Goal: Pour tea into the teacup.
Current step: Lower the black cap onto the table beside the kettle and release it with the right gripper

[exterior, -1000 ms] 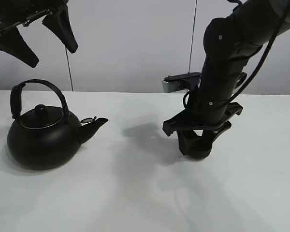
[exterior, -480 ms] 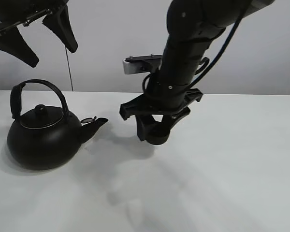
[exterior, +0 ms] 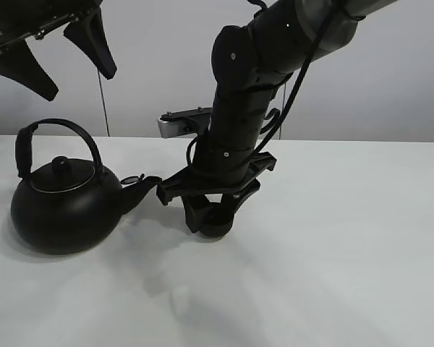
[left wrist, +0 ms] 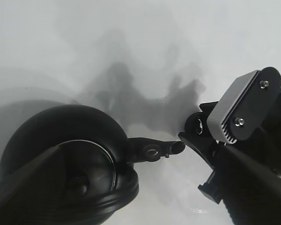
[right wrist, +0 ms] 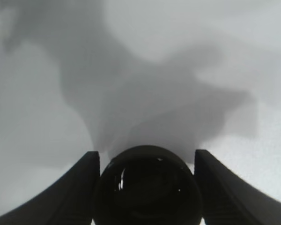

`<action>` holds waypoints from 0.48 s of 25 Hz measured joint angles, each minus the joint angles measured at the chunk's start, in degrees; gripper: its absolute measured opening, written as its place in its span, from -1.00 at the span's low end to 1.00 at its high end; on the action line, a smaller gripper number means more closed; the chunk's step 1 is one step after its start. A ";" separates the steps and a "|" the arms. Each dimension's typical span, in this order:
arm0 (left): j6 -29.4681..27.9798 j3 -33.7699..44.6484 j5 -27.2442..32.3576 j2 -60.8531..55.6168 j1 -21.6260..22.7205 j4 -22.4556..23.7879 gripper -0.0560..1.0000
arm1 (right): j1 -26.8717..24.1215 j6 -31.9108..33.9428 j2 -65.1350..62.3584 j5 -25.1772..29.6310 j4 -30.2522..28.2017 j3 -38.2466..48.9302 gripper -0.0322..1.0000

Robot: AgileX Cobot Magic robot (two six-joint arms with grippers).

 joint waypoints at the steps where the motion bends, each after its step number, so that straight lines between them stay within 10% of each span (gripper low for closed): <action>1: 0.00 0.00 0.00 0.00 0.00 0.00 0.29 | 0.00 -0.05 0.00 0.00 -0.08 -0.06 -0.17; 12: 0.00 0.00 0.00 0.00 0.00 0.00 0.29 | 0.00 -0.45 0.64 -0.79 -0.80 -0.42 -0.17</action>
